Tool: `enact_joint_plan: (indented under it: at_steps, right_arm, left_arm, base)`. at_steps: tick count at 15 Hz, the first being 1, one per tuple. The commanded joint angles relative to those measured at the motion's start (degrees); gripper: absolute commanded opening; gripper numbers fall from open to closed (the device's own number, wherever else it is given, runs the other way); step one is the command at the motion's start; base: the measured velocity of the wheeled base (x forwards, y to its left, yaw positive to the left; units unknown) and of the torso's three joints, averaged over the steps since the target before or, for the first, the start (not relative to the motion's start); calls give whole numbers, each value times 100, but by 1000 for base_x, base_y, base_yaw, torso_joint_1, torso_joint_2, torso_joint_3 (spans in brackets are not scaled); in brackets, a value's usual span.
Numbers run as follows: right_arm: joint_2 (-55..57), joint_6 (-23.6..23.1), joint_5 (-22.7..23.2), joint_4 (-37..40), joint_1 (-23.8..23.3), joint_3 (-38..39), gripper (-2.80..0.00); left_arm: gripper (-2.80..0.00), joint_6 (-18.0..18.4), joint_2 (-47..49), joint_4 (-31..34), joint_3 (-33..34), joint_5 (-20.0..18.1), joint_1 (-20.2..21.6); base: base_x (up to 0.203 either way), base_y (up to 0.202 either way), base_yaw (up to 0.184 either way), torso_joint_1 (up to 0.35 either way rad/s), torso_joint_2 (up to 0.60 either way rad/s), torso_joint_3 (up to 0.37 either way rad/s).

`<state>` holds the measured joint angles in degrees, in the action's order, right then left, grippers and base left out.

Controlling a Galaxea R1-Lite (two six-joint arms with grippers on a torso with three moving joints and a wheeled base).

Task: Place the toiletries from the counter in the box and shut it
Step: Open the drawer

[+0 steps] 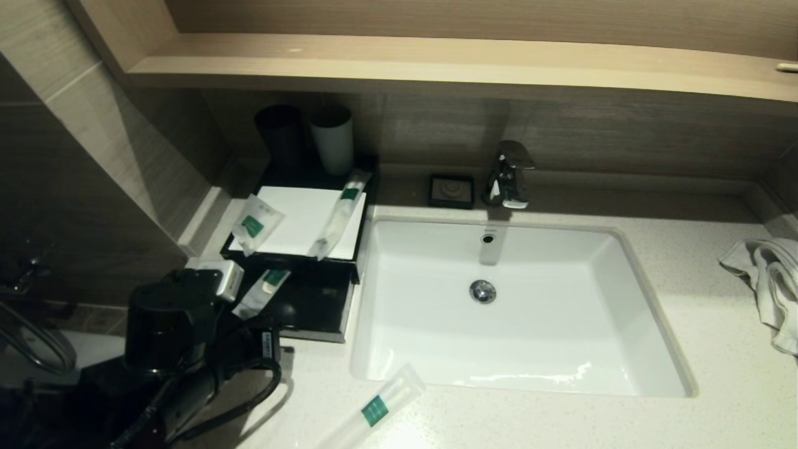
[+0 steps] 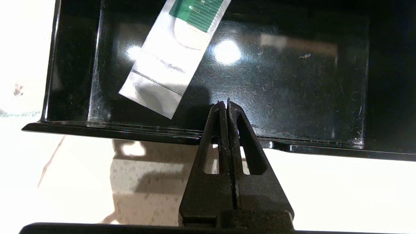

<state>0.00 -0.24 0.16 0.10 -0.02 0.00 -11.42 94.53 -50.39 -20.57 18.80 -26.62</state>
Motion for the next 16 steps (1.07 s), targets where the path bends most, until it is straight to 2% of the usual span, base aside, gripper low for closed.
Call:
enact_joint_plan:
  at_steps: [1,16]
  right_arm:
    - [0,-2,2,-1,2,0,-280]
    - [0,-2,2,-1,2,0,-280]
  left_arm:
    - [-280,-10,-98,-15,111,17,-1]
    - [-280,-36,-339,-24,660,1,-176]
  base:
    - [0,0,0,0,0,0]
    - [0,0,0,0,0,0]
